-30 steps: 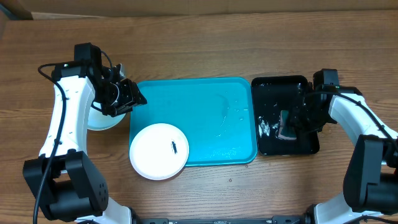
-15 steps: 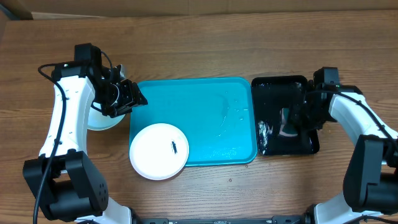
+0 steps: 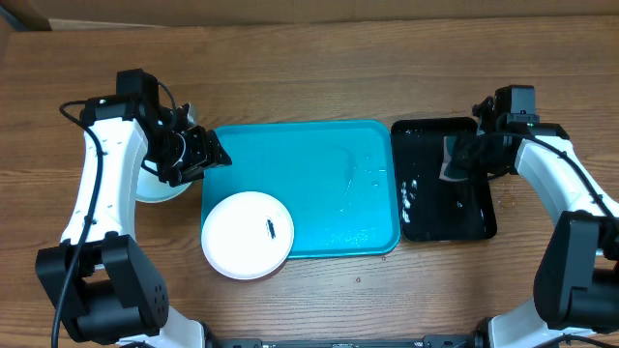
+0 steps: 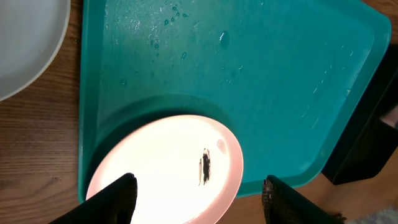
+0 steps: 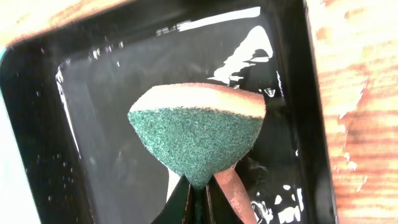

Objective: Clean dirty plates on tray and stack at the side
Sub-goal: 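Release the plate and move the left gripper to the pink-white plate, then grip the rim of the white plate with the black mark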

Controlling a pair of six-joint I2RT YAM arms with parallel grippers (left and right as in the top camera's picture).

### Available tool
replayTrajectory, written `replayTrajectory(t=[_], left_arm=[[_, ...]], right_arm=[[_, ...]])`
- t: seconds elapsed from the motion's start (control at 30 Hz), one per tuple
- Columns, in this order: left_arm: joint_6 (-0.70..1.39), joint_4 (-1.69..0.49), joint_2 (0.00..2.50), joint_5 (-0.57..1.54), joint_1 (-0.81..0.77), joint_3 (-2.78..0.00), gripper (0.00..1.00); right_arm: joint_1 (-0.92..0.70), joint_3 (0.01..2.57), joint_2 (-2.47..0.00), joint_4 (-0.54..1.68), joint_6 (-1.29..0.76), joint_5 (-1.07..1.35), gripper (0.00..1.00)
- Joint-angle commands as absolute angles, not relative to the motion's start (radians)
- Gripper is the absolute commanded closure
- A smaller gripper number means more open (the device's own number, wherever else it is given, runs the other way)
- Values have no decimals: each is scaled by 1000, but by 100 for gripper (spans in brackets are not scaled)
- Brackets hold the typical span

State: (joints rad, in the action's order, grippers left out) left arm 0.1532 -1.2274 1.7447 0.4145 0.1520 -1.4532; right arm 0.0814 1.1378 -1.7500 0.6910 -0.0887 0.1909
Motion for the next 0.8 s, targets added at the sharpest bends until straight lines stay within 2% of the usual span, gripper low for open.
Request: replayTrajectory(t=[0.0, 0.1, 0.2, 0.23, 0.27, 0.3, 0.37, 0.63, 0.7, 0.77], left_arm=[[137, -1235, 1722, 408, 147, -1448, 34], [137, -1246, 1722, 408, 138, -1444, 34], [137, -1246, 1722, 408, 124, -1437, 33], [138, -1245, 1722, 408, 120, -1435, 33], [138, -1245, 1722, 408, 115, -1435, 33], [138, -1245, 1722, 407, 111, -1435, 33], [138, -1245, 1722, 406, 106, -1435, 32], [145, -1280, 1721, 395, 96, -1435, 35], [146, -1299, 1718, 362, 81, -1435, 36], [146, -1325, 1710, 327, 63, -1435, 36]], right_arm=[[76, 1129, -1745, 666, -74, 173, 96], [70, 1125, -1745, 659, -74, 173, 95], [52, 1122, -1745, 663, -74, 172, 86], [43, 1122, -1745, 667, -74, 172, 81], [32, 1122, -1745, 672, -74, 172, 69], [21, 1123, -1745, 674, -74, 172, 62], [-1, 1133, -1745, 676, -74, 159, 51], [-11, 1332, -1745, 874, -74, 30, 44], [-11, 1363, -1745, 920, -75, 28, 37], [-11, 1365, -1745, 940, -75, 28, 23]])
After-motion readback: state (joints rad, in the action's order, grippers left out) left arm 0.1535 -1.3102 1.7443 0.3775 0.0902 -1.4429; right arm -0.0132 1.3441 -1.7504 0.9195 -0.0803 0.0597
